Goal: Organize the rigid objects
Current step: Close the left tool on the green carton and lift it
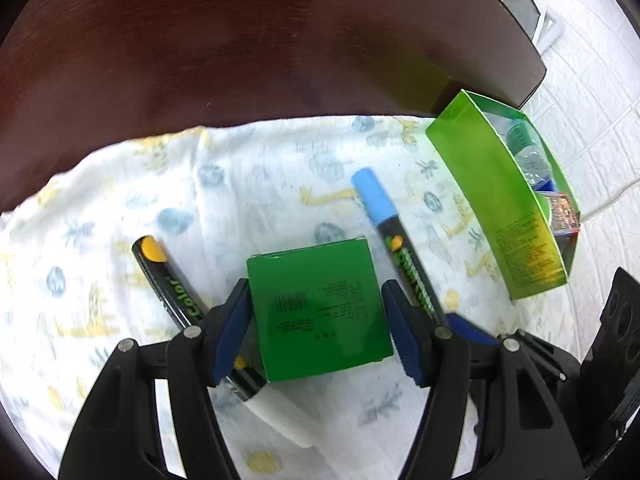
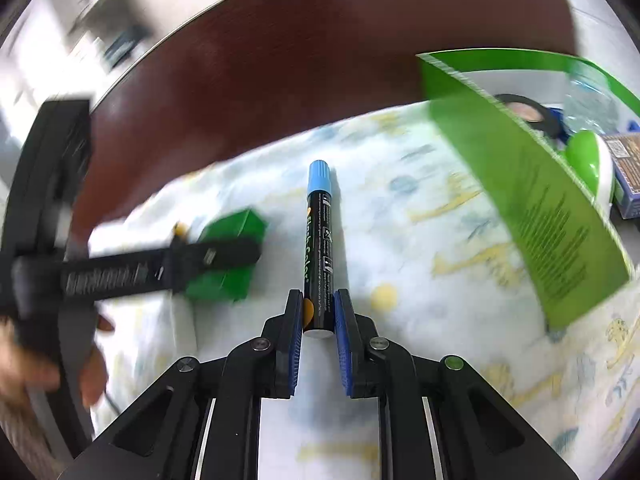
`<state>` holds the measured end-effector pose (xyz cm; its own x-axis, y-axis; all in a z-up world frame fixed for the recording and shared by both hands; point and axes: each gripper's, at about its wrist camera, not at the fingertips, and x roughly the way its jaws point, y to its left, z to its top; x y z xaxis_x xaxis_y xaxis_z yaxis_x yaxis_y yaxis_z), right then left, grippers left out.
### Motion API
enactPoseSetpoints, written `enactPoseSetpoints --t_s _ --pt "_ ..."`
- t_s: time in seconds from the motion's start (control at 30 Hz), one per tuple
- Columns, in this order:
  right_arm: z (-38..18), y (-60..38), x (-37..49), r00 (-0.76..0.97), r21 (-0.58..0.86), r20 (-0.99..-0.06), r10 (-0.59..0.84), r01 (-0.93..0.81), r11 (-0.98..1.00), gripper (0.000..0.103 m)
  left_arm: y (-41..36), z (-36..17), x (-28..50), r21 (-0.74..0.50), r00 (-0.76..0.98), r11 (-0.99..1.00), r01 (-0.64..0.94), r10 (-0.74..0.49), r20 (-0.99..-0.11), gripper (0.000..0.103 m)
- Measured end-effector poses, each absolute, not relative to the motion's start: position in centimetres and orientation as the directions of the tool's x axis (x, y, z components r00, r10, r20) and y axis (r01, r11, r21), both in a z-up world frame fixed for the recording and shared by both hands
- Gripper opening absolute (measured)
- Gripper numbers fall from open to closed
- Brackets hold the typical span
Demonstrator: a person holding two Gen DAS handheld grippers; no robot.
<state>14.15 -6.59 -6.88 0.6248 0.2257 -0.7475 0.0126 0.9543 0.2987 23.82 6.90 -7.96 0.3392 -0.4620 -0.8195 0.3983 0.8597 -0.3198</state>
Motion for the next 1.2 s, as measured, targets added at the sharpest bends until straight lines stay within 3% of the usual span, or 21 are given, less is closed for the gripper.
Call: enactPoseSetpoints --t_s 0.17,0.3,0.57,0.9,1.03,1.2 --pt "-7.0 -6.4 12.4 0.533 0.252 -0.806 0.258 -0.085 0.964 0.019 7.2 -7.8 22.2 -0.299 0.347 0.865 0.402 -0.446 -0.825 0.064" --pt "-5.9 -8.1 12.2 0.555 0.316 -0.787 0.269 -0.011 0.949 0.036 7.6 -8.1 21.2 -0.301 0.349 0.866 0.399 -0.447 -0.824 0.064" --pt "-3.4 -8.6 13.9 0.599 0.405 -0.709 0.372 -0.086 0.910 0.037 7.0 -6.2 18.5 -0.286 0.388 0.840 0.461 -0.480 -0.786 0.064" --pt "-4.1 -8.1 12.6 0.497 0.442 -0.739 0.455 -0.152 0.884 0.037 7.6 -7.4 14.6 -0.258 0.325 0.822 0.508 -0.460 -0.826 0.066" --pt "-4.0 -7.4 12.6 0.474 0.497 -0.716 0.512 -0.168 0.851 0.037 8.6 -7.7 14.7 -0.261 0.359 0.853 0.452 -0.441 -0.823 0.065" --pt "-5.3 -6.2 14.8 0.435 0.545 -0.736 0.519 -0.076 0.835 0.037 8.5 -7.8 15.8 -0.281 0.366 0.849 0.447 -0.461 -0.808 0.062"
